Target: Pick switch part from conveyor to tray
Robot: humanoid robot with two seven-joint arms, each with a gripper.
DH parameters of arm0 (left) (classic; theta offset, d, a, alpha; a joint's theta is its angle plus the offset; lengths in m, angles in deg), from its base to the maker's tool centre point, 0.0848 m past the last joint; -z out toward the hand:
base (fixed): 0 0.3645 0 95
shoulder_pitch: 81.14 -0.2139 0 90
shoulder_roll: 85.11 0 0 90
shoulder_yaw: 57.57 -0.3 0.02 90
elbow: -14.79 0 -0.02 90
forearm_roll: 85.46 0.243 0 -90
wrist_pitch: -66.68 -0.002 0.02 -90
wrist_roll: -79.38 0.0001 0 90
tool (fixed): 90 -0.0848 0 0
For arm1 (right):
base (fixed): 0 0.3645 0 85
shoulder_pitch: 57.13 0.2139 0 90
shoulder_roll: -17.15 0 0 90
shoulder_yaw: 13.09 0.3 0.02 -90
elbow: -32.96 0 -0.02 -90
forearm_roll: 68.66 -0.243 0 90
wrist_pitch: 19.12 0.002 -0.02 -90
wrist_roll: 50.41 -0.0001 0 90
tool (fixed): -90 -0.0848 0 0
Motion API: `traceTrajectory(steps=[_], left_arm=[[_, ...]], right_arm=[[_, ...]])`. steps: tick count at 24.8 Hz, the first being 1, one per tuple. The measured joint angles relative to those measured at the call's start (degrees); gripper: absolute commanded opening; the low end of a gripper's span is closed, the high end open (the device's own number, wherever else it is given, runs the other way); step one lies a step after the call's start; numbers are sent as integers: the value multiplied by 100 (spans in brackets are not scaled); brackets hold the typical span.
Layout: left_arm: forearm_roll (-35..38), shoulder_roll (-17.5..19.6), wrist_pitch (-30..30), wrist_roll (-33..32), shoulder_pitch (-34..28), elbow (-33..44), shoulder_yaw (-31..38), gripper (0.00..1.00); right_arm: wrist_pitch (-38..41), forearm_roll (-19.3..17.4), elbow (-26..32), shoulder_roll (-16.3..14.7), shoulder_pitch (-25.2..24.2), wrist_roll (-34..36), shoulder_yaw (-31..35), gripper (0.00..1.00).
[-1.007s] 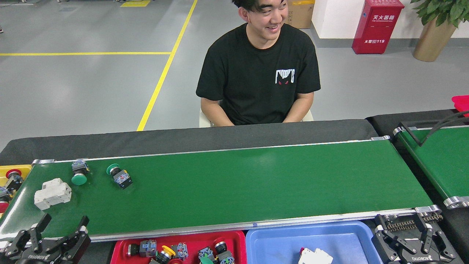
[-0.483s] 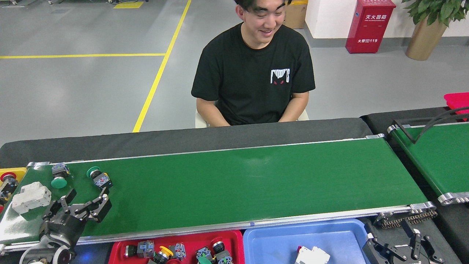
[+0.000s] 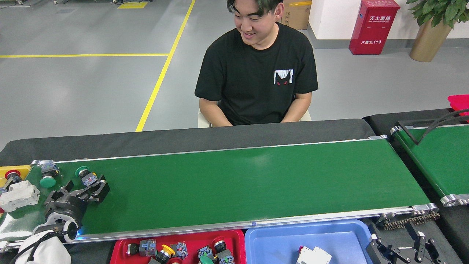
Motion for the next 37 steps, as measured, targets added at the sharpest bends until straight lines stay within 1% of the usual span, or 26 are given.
traceTrajectory(steps=[1, 4, 6, 8, 10, 14, 16, 17, 18, 20, 21, 22, 23, 26, 30, 32, 34, 36, 37], left_arm=[[-3, 11, -86, 172, 14, -90, -64, 30], [-11, 12, -209, 644, -5, -184, -166, 14], [-11, 11, -236, 839, -89, -135, -225, 9], [-13, 6, -9, 925, -354, 203, -282, 7], [-27, 3, 304, 978, -796, 936, -294, 6], [-154, 3, 1420, 1010, -2164, 2926, -283, 6], [-189, 9, 2054, 1004, -2864, 3827, -284, 8], [-193, 14, 2451, 996, -3185, 4245, -289, 10], [-193, 15, 2825, 989, -3550, 4637, -295, 22], [-193, 14, 3342, 962, -4132, 5173, -306, 72], [-193, 5, 3506, 935, -4322, 5343, -307, 88], [-194, -3, 3594, 920, -4450, 5447, -312, 98], [-212, -49, 3658, 911, -4542, 5528, -312, 99], [-313, -254, 3743, 904, -4643, 5634, -320, 100], [-340, -320, 3763, 887, -4711, 5738, -268, 100], [-340, -493, 3734, 886, -4714, 5765, -145, 100], [-340, -713, 3004, 891, -4715, 5779, 110, 100], [-341, -772, 2067, 909, -4715, 5779, 452, 100], [-350, -771, 1733, 918, -4715, 5777, 643, 100]], right_arm=[[0, 0, 0, 10, -51, 101, 1, 99], [26, 0, 0, 89, -100, 349, 3, 99], [-173, 0, 1, 122, -118, 427, 4, 99], [-381, 0, 1, 122, -203, 459, 8, 99], [-472, 0, 1, 121, -239, 471, 43, 99], [-536, 0, 1, 121, -297, 478, 112, 99], [-541, 0, 1, 121, -342, 480, 113, 99], [-542, 0, 1, 121, -358, 482, 114, 99], [-542, 0, 1, 121, -366, 484, 114, 99], [-543, 0, 1, 121, -373, 485, 114, 99], [-543, 0, 2, 121, -373, 485, 114, 99], [-544, 0, 2, 121, -375, 485, 114, 99], [-546, 0, 2, 121, -392, 485, 114, 99], [-549, 0, 2, 121, -429, 485, 115, 99], [-555, 0, 2, 121, -431, 492, 115, 99], [-557, 0, 2, 121, -436, 494, 115, 99], [-557, 0, 2, 121, -437, 505, 115, 99], [-557, 0, 2, 121, -439, 508, 115, 99], [-557, 0, 2, 121, -443, 509, 115, 99]])
